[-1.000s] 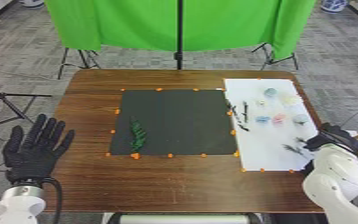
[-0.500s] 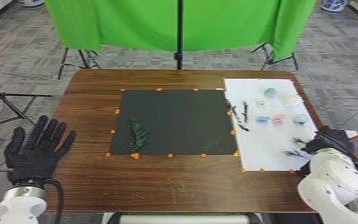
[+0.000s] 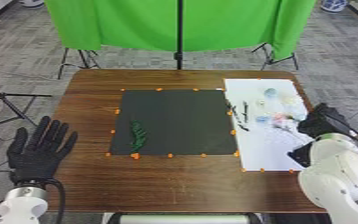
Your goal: Arrange flowers
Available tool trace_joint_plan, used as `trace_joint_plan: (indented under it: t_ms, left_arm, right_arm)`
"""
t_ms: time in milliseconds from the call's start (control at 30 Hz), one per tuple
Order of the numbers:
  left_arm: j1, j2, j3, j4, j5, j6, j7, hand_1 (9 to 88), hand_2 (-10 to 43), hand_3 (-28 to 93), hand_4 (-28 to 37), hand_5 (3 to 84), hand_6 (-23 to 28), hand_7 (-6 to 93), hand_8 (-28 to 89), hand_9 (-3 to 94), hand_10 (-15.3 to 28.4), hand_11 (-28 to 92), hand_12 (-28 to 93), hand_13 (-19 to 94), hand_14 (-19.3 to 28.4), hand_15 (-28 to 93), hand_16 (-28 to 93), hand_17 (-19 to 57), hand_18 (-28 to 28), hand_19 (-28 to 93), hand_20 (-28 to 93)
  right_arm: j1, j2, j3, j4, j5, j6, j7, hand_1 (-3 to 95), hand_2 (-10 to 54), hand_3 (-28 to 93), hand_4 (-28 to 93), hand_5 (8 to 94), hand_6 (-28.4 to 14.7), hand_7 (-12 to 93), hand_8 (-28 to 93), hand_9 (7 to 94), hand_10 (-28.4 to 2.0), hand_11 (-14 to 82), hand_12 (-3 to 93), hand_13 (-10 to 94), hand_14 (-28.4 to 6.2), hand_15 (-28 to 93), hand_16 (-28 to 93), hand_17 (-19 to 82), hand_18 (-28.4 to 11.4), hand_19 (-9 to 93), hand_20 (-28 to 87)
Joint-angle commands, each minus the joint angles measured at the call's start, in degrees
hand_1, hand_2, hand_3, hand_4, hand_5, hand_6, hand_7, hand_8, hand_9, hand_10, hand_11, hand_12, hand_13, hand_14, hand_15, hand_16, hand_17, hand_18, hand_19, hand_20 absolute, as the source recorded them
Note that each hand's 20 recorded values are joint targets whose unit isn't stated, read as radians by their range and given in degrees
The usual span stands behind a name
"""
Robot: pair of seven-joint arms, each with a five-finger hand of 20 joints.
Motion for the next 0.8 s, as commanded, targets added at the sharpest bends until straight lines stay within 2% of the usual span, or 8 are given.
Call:
trace_joint_plan:
  t_ms: [33, 133, 300, 467, 800]
  left_arm:
    - [-0.07, 0.40, 0.84, 0.68, 0.16, 0.59, -1.46, 26.7, 15.5, 72, -28.3, 44.4, 7.0, 19.4, -10, 39.1, 15.2, 26, 14, 30, 15.2, 42, -6, -5.5, 14.9, 39, 17]
    - [-0.94, 0.56, 1.35, 1.12, 0.27, 0.80, -1.99, 26.7, 15.4, 72, -28.3, 44.3, 7.0, 19.3, -10, 39.1, 15.2, 26, 14, 30, 15.1, 42, -6, -5.5, 14.9, 39, 17]
    - [-1.70, 0.76, 2.46, 1.35, 0.21, 1.51, -3.09, 26.7, 15.3, 72, -28.3, 44.3, 7.1, 19.3, -10, 39.0, 15.2, 26, 14, 30, 15.1, 42, -6, -5.5, 14.9, 39, 17]
    - [-3.68, 1.34, 4.60, 1.96, 0.43, 1.88, -4.18, 26.7, 15.2, 72, -28.3, 44.3, 7.1, 19.3, -10, 38.9, 15.2, 27, 14, 29, 15.2, 42, -6, -5.5, 14.9, 38, 17]
    - [-5.38, 2.45, 6.66, 2.49, 0.17, 2.57, -5.02, 26.7, 15.2, 72, -28.3, 44.2, 7.2, 19.3, -10, 38.9, 15.2, 27, 14, 29, 15.1, 42, -6, -5.5, 14.8, 38, 17]
  right_arm:
    - [7.49, -2.45, -8.50, -0.02, -0.44, 2.42, -3.88, 60.8, -9.5, 67, -23, 72.7, -2.7, 38, 22, 77.0, -12.3, 34.8, 57.5, 64, -15.4, 67, 49, 39, -26.6, 92, 40]
    - [11.61, -4.68, -13.04, 2.34, 0.49, 1.26, -4.43, 60.3, -9.5, 67, -22, 72.7, -2.8, 38, 22, 77.8, -11.9, 34.9, 57.5, 65, -15.2, 67, 49, 40, -26.5, 93, 40]
    - [17.77, -9.65, -21.48, 4.80, -0.08, -0.09, -6.38, 59.9, -9.5, 67, -21, 72.7, -2.9, 38, 21, 78.0, -11.7, 34.5, 57.5, 65, -14.8, 66, 48, 41, -26.4, 93, 40]
    - [21.72, -15.61, -26.55, 7.21, -1.28, 0.42, -7.13, 59.6, -9.5, 66, -21, 72.4, -3.0, 38, 22, 78.8, -11.4, 34.1, 57.1, 67, -14.5, 66, 48, 42, -26.2, 93, 40]
    - [24.85, -24.25, -33.11, 15.23, -2.36, -1.69, -8.30, 59.9, -9.5, 66, -21, 72.1, -3.1, 38, 22, 79.3, -11.4, 34.4, 57.5, 68, -14.8, 67, 47, 43, -26.3, 93, 43]
